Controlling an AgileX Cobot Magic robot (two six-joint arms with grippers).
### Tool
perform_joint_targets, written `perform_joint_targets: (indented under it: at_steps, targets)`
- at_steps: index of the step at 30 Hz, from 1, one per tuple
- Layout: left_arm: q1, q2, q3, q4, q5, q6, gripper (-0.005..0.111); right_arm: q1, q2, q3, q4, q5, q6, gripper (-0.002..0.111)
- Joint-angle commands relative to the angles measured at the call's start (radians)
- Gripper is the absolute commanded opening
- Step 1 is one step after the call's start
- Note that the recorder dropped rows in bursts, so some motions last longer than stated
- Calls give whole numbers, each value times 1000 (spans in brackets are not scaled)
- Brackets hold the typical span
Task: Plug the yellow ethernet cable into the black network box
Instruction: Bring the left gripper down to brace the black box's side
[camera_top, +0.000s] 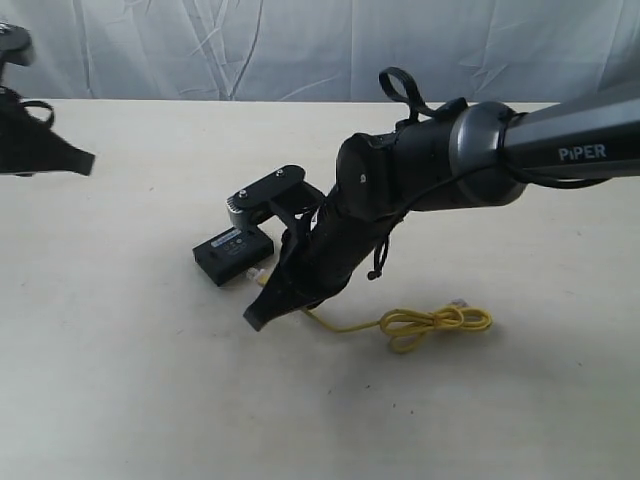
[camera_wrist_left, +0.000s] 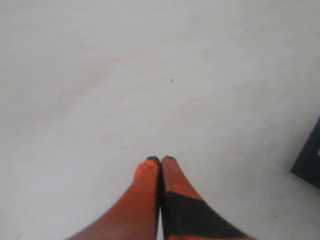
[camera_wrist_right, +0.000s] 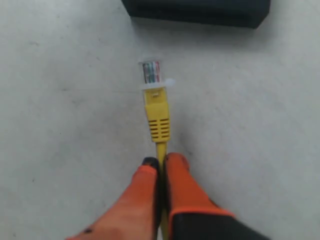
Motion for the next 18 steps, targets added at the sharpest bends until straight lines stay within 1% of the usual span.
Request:
perform_joint_targets:
  at_steps: [1, 2, 5, 7, 9, 10, 12, 14, 18]
  targets:
    - [-19, 259, -214, -327, 156, 378, 0, -1, 2, -5, -2, -16, -5, 0]
    - [-19, 300, -265, -385, 198, 461, 0, -1, 2, -5, -2, -18, -5, 0]
    - [-19, 436, -384, -470, 278, 608, 0, -1, 6, -7, -2, -30, -5, 0]
    - [-19, 500, -439, -499, 329, 673, 0, 0, 16, -23, -2, -21, 4, -1]
    - [-19, 558, -484, -535, 380, 702, 0, 0, 29, -44, -2, -2, 21, -1]
    - [-19, 606, -517, -576, 442, 726, 0, 0, 43, -62, -7, 10, 34, -1]
    - [-19, 652, -534, -623, 516, 766, 0, 4, 62, -78, -78, 45, 95, -1]
    - [-19, 683, -535, -650, 563, 819, 0, 25, 71, -80, -144, 38, 141, -1]
    - [-19, 723, -535, -670, 634, 821, 0, 70, 97, -80, -186, -11, 141, -1]
